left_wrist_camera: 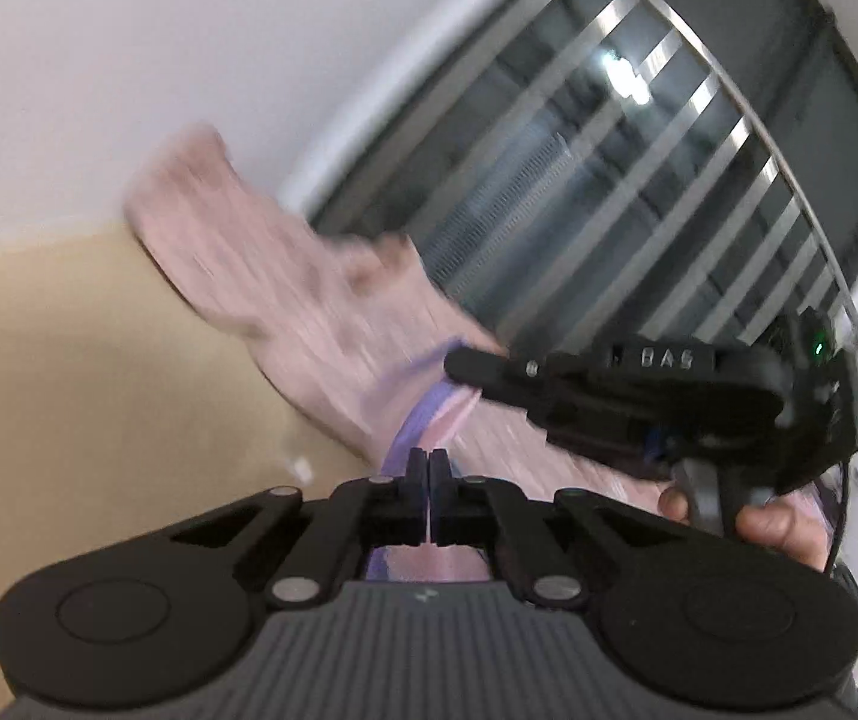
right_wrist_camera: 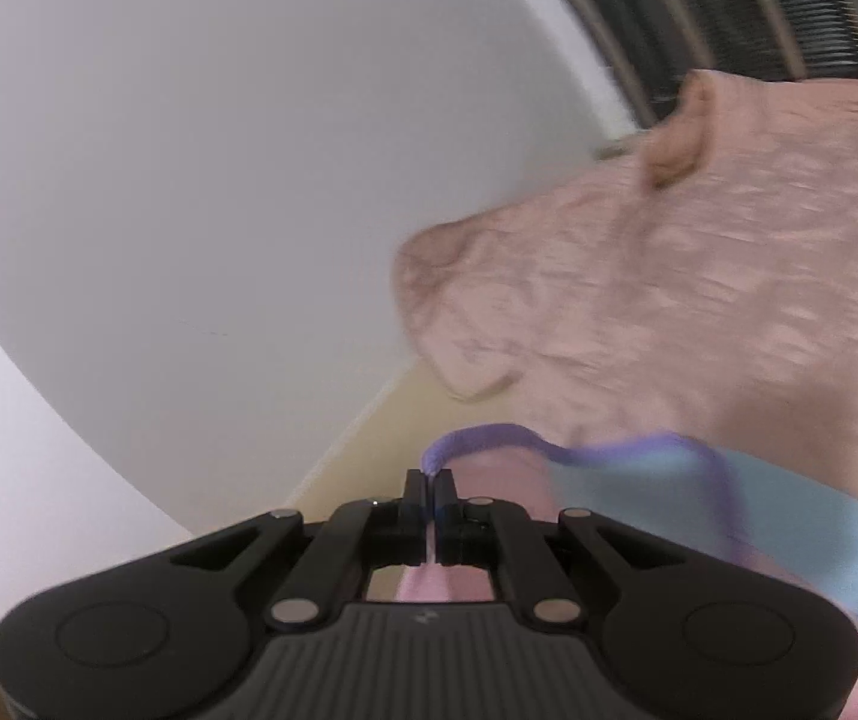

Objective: Fold clothes

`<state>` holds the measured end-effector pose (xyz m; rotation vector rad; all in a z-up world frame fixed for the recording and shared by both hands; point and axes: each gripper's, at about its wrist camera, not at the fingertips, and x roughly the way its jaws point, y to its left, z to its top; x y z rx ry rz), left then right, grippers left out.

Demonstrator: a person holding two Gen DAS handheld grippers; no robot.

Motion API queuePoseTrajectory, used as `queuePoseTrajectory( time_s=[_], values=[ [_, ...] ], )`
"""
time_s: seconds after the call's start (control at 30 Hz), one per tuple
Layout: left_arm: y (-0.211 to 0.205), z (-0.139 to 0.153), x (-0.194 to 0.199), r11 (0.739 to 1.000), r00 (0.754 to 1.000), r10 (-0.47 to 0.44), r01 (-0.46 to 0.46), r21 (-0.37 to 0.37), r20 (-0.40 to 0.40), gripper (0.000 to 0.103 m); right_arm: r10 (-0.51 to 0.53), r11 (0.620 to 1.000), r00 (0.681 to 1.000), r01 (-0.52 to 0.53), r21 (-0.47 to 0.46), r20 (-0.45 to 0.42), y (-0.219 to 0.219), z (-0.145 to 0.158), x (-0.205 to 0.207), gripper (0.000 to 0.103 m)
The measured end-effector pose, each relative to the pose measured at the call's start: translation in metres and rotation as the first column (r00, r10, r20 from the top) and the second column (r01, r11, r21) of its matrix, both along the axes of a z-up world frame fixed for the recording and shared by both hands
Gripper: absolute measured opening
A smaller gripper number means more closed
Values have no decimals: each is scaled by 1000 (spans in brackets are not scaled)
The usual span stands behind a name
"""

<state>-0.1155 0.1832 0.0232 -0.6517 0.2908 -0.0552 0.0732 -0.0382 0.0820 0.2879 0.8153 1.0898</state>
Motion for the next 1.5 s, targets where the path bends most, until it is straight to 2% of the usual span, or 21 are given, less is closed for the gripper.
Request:
queuePoseTrajectory(
  time_s=[0.1,0.13,0.17,0.2,0.27,0.33,0.5,0.6,0.7,0.77,0.83,0.9,0.93,1.0,1.1,1.3,1.33,1.4,1.43,1.47,1.5],
  values=[
    [11,1,-21,990,991,129,-126,57,-45,3,133,990,991,-134,-34,-16,50,-2,-1,9],
    [14,1,-26,983,983,170,-164,83,-67,18,140,986,990,-140,-87,-3,65,-5,-2,19],
    [16,0,-32,974,974,210,-200,109,-89,31,141,980,990,-137,-147,14,80,-8,-3,41],
    [18,0,-38,962,962,251,-236,137,-109,50,113,971,992,-100,-219,48,89,-11,-5,50],
    [20,-4,-48,943,942,306,-281,179,-136,51,74,949,985,-23,-313,153,96,-12,-12,51],
    [19,-7,-51,943,940,303,-271,193,-160,51,60,947,976,10,-320,208,85,-10,-21,50],
    [-2,-2,-32,958,968,189,-145,248,-165,51,7,946,956,88,-312,292,24,4,-41,49],
    [-18,5,-11,956,977,64,-1,294,-202,52,-43,925,940,165,-341,338,-15,7,-52,47],
    [-39,3,-5,911,971,-4,103,399,-241,63,-132,909,925,256,-329,355,-73,9,-77,47],
    [-43,-1,-10,885,966,-20,137,445,-258,64,-182,898,912,306,-317,367,-111,9,-97,47],
    [-40,-3,-22,891,967,-41,149,429,-250,64,-221,874,877,372,-313,427,-152,6,-127,47],
    [-36,1,-42,896,968,-155,222,384,-197,65,-239,842,813,445,-304,530,-189,1,-166,48],
    [-40,0,-50,877,957,-226,281,390,-182,71,-245,825,776,481,-295,581,-207,-2,-185,49],
    [-47,-1,-65,826,920,-358,390,407,-156,83,-271,816,769,503,-286,579,-235,-9,-215,50],
    [-65,-11,-73,736,869,-463,487,471,-175,83,-317,824,792,502,-262,521,-262,-21,-248,50],
    [-78,-21,-78,652,828,-540,526,546,-152,80,-162,878,800,384,-285,578,-222,-47,-279,47],
    [-78,-22,-79,640,817,-555,539,548,-156,80,-141,884,805,364,-293,577,-217,-52,-278,46],
    [-77,-25,-80,629,805,-571,555,544,-161,75,-102,887,813,335,-317,574,-207,-63,-274,33],
    [-77,-27,-79,629,801,-578,559,539,-157,68,-96,889,818,326,-322,567,-204,-67,-270,25],
    [-77,-29,-79,628,798,-582,564,536,-156,64,-91,891,824,318,-324,559,-202,-72,-267,24],
    [-79,-30,-79,624,797,-580,567,538,-167,51,-86,894,831,309,-326,550,-200,-76,-264,23]
  ],
)
